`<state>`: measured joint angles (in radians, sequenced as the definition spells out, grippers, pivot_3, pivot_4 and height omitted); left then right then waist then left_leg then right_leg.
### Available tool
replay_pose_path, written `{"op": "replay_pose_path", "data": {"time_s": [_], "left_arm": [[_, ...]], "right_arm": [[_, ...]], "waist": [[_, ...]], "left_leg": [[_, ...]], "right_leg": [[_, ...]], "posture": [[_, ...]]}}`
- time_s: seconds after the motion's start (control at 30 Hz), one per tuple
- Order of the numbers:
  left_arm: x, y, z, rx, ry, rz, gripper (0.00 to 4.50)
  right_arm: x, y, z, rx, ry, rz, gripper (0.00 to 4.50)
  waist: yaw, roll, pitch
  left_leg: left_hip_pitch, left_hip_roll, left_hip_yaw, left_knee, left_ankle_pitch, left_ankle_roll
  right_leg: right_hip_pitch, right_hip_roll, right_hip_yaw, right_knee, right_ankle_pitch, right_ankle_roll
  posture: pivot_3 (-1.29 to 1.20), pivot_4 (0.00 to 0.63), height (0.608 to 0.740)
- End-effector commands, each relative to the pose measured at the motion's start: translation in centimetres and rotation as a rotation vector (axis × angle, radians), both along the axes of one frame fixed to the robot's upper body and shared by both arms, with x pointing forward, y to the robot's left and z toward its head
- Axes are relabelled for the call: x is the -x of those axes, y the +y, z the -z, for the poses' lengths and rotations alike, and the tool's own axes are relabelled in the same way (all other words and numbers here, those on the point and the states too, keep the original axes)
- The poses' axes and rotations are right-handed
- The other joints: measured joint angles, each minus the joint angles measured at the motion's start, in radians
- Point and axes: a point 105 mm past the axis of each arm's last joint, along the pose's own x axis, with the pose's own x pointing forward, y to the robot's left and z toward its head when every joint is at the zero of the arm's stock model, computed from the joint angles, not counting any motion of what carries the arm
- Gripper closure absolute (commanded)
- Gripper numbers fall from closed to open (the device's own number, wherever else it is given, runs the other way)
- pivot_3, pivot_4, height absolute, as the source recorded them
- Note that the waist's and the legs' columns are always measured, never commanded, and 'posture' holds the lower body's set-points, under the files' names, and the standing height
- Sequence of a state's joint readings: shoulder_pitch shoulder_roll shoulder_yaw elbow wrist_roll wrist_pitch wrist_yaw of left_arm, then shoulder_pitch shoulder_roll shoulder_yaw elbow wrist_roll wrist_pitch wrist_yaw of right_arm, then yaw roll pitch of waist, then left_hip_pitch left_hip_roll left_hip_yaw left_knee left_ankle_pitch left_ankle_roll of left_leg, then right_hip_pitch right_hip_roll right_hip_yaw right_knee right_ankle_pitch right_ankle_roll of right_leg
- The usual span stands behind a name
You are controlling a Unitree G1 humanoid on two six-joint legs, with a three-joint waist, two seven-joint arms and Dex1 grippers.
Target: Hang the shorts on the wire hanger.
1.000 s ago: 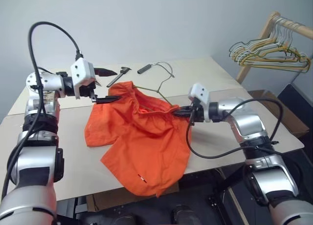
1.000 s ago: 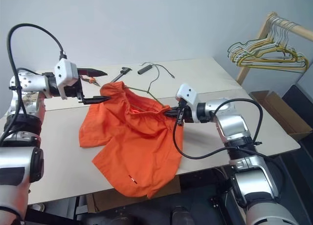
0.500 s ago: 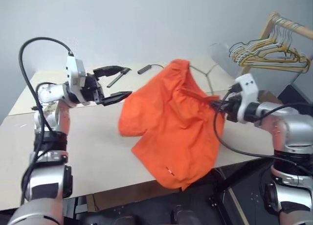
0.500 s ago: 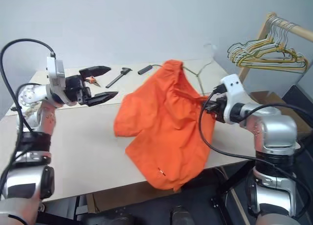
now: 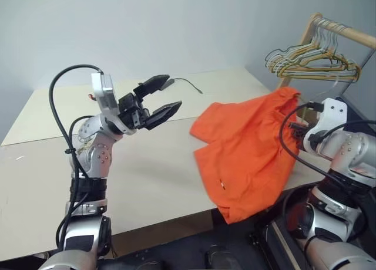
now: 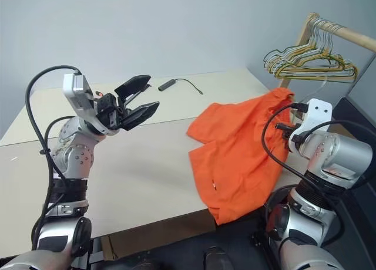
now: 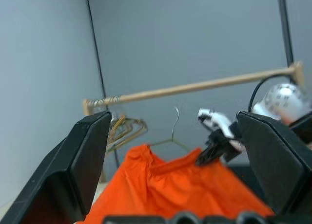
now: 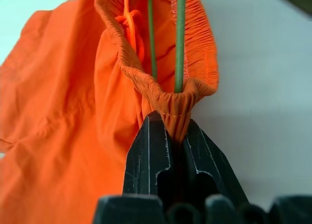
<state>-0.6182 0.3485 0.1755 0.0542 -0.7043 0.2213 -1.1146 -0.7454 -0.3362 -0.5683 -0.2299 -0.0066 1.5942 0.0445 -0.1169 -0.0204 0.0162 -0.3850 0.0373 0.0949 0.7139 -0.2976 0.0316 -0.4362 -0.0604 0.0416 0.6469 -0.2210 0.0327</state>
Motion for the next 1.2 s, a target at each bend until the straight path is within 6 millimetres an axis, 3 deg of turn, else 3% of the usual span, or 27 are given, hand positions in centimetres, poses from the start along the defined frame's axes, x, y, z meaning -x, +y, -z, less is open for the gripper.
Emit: {"op": "replay_pose_path", "data": {"time_s": [0.03, 0.33, 0.6, 0.77, 0.93, 1.2], "left_arm": [[0.7, -0.6, -0.8, 0.022, -0.028, 0.013, 0.04], [1.2, -1.0, 0.1, -0.024, -0.021, 0.006, 0.04], [1.3, -1.1, 0.3, -0.018, -0.021, -0.005, 0.04], [1.3, -1.1, 0.5, -0.030, -0.026, -0.016, 0.04], [1.3, -0.8, 0.6, -0.034, -0.024, -0.027, 0.04], [1.3, -0.9, 0.7, -0.044, -0.024, -0.026, 0.04]], "right_arm": [[0.3, -3.2, -2.8, 0.123, -0.106, 0.254, 4.50], [-0.8, -5.2, -6.6, 0.335, -0.200, 0.481, 4.50], [-2.8, -7.4, -9.5, 0.298, -0.287, 0.574, 4.50], [-3.3, -9.6, -10.0, 0.271, -0.262, 0.611, 4.50], [-3.7, -11.5, -9.2, 0.115, -0.215, 0.631, 4.50], [-3.8, -12.3, -8.4, -0.027, -0.184, 0.639, 4.50]], "waist": [[-0.008, 0.000, 0.000], [-0.045, 0.002, 0.000], [-0.063, 0.005, 0.002], [-0.061, 0.005, 0.002], [-0.063, 0.006, 0.002], [-0.061, 0.007, 0.002]], "left_leg": [[0.000, 0.000, 0.000, 0.000, 0.000, 0.000], [0.002, -0.001, 0.000, -0.001, 0.000, 0.000], [0.009, -0.001, -0.001, -0.003, 0.000, 0.001], [0.014, -0.002, -0.001, -0.007, 0.000, 0.001], [0.015, -0.003, 0.000, -0.014, 0.001, 0.003], [0.014, -0.003, 0.001, -0.021, 0.001, 0.004]], "right_leg": [[0.000, 0.000, 0.000, 0.000, 0.000, 0.000], [0.002, 0.000, 0.001, -0.001, 0.000, 0.000], [0.010, -0.001, 0.001, -0.005, 0.000, 0.001], [0.015, -0.001, 0.002, -0.009, 0.000, 0.002], [0.016, -0.001, 0.004, -0.016, 0.001, 0.003], [0.015, -0.001, 0.005, -0.022, 0.001, 0.003]], "posture": [[-0.13, 0.000, 0.740], [-0.11, 0.000, 0.740], [-0.11, 0.000, 0.740], [-0.10, 0.000, 0.740], [-0.10, 0.000, 0.740], [-0.10, 0.000, 0.740]]}}
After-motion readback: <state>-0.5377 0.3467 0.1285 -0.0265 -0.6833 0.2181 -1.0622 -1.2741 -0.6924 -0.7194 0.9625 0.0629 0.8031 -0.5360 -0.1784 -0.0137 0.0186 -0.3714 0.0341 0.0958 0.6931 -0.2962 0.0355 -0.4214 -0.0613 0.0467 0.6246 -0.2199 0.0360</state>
